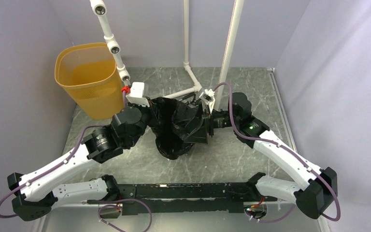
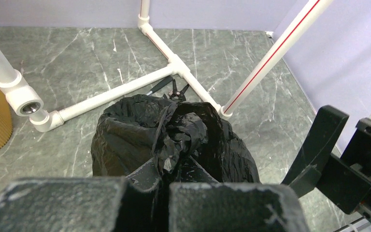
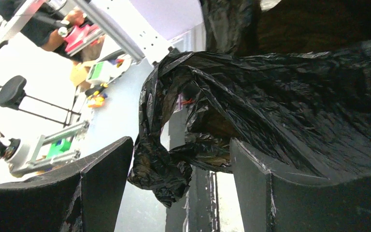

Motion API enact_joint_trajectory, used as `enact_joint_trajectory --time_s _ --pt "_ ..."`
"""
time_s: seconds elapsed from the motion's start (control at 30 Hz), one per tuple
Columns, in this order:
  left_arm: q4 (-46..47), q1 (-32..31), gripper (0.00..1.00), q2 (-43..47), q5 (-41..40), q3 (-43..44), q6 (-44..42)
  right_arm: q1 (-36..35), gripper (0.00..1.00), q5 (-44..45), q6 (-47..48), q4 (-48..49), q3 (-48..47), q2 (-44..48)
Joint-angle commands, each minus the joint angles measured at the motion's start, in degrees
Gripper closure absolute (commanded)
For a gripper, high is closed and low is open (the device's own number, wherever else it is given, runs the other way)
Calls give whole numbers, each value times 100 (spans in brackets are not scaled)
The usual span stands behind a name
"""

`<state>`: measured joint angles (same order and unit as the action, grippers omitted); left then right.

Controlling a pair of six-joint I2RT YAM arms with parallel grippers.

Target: Put the trash bags into the trash bin

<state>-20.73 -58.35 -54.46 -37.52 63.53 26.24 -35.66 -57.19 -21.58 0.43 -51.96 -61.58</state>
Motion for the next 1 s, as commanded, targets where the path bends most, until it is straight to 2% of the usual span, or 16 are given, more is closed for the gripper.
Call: enact_joint_trajectory --time_s 0.0,0.07,0.17,0.27,0.37,0.43,0.47,0.63,0.67,0.73,0.8,0.83,0.97 --pt "110 83 98 50 -34 25 246 -38 24 -786 -34 618 99 -187" --pt "92 103 98 54 -29 27 266 -107 30 -794 4 666 132 -173" --pt "149 127 98 67 25 -23 268 -209 46 -745 31 687 74 -128" --pt "183 143 97 68 62 -35 268 -238 68 84 -79 616 -62 -54" --pt "204 148 98 86 41 -42 284 -240 87 671 -493 1025 -202 -149" --pt "189 148 98 136 -81 -76 356 -229 90 1144 -815 1296 -515 -337" --pt "200 148 97 186 -170 -118 402 -204 91 1437 -802 1132 -788 -451" --pt "255 148 98 752 -642 -522 687 50 91 2747 -447 -852 -2880 -1506" --pt "299 148 98 865 -662 -604 693 113 89 2624 -474 -1119 -3362 -1827" --pt "457 148 98 1054 -653 -738 630 150 76 1521 -543 -1367 -4156 -2468" --pt "274 148 98 1096 -741 -711 734 102 63 363 -1169 -634 -4153 -2862" --pt "177 148 98 1089 -802 -679 786 83 58 175 -1913 -7 -3760 -2855" --pt "37 147 98 1051 -917 -683 942 46 36 322 -3621 3235 -1536 -2097"
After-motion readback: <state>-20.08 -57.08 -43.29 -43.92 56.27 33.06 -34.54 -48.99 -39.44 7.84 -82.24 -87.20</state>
